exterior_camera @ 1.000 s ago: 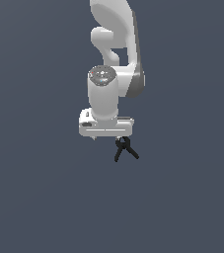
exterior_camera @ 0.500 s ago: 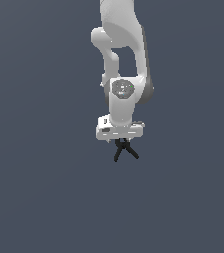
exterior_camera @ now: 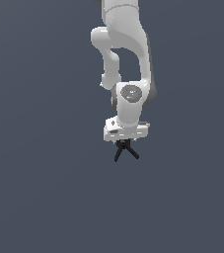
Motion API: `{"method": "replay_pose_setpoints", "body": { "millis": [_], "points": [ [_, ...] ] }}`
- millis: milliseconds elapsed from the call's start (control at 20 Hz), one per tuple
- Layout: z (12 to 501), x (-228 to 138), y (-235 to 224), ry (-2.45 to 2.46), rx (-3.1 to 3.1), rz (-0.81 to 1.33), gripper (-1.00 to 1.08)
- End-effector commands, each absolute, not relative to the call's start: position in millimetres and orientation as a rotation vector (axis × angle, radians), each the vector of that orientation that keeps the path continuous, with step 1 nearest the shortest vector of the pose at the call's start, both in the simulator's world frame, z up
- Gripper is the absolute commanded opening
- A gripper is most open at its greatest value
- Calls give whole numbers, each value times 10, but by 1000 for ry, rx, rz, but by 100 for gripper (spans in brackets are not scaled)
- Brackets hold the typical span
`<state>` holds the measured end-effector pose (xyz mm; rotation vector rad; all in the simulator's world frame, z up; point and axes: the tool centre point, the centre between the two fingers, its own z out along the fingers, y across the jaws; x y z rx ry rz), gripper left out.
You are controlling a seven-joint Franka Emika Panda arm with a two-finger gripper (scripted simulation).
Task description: Pick up the object and move it to a goal position.
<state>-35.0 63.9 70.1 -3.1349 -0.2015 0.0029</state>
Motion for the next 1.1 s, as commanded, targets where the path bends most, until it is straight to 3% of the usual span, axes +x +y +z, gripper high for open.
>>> {"method": "replay_pose_setpoints", "body": {
  "millis": [0,850,900,1050],
  "points": [
    [701,-348,636,-201,-3135,2,100],
    [191,-356,643,-202,-3135,1,100],
    [191,-356,643,-202,-3135,1,-100],
    [191,-356,643,-202,-3135,1,-100]
  ]
}}
